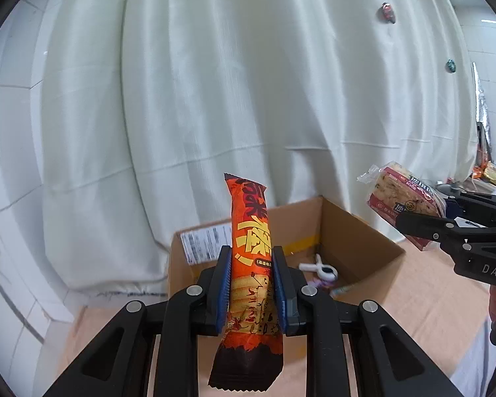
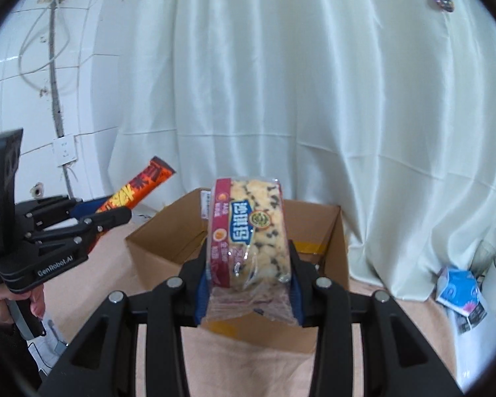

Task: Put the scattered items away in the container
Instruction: 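Carry snack bar and cookie pack over the box and open both grippers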

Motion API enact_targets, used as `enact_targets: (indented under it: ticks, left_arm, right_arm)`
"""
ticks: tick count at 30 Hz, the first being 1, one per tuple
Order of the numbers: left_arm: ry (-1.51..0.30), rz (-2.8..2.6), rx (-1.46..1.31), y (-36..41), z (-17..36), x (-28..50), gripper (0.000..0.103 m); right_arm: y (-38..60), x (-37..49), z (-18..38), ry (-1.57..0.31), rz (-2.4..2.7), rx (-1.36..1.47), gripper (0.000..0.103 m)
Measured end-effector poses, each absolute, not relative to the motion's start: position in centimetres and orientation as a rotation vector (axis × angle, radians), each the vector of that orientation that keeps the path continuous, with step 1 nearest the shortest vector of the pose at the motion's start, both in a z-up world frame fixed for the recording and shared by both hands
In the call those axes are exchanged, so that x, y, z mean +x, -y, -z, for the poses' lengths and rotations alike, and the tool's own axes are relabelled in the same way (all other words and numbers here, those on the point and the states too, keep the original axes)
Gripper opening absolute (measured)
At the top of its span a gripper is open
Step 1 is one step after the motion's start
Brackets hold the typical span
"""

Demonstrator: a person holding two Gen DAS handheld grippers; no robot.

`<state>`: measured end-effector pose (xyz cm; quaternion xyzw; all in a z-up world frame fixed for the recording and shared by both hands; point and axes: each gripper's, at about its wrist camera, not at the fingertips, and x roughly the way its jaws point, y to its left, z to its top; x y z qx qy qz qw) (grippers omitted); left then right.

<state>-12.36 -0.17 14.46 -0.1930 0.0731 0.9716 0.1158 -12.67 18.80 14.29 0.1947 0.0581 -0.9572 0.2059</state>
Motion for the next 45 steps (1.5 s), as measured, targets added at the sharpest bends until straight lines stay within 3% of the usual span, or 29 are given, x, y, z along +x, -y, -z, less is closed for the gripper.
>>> enact_targets:
  ticks: [7,15,24,39,40,42,43,44,45]
  left_arm:
    - [-0.212,-2.855,-0.625,-0.8,-14.6,-19.0,0.024]
    - [-0.219,-2.81,-0.776,-2.2,-9.8,-24.4,0.024]
    - [-0.248,-2.792,-0.848,-2.6,-7.1,-26.0,0.024]
    - [-0.255,-2.785,-0.916,-3.0,-5.8,-26.4,0.025]
    - [-0.248,-2.798,-0.921,-2.8,-5.8,-26.4,0.025]
    - [-0.261,-2.817,-0.974,-2.7,-5.7,-26.7,0.028]
    - [-0.265,-2.823,-0.99,-2.7,-5.6,-26.8,0.029]
    - [-0.268,-2.83,-1.0,-2.7,-5.6,-26.7,0.038]
    - [-0.261,-2.841,-1.002,-2.5,-5.7,-26.6,0.058]
  right_arm:
    - [-18.8,-19.2,-14.9,-0.101,2.686,0.584,0.044]
    - [-17.1,-25.1,-11.2,-0.079,2.626,0.704,0.044]
    - [-15.9,-28.5,-7.3,-0.096,2.591,0.836,0.044]
    - [-15.9,-27.7,-6.5,-0.088,2.57,0.868,0.044]
    - [-15.9,-28.2,-6.7,-0.083,2.568,0.867,0.045]
    - [-16.3,-28.8,-7.0,-0.076,2.581,0.858,0.059]
    - [-16.4,-28.6,-7.2,-0.066,2.592,0.858,0.075]
    - [-16.7,-28.4,-7.3,-0.056,2.59,0.854,0.082]
    - [-17.0,-28.3,-7.4,-0.05,2.596,0.843,0.083]
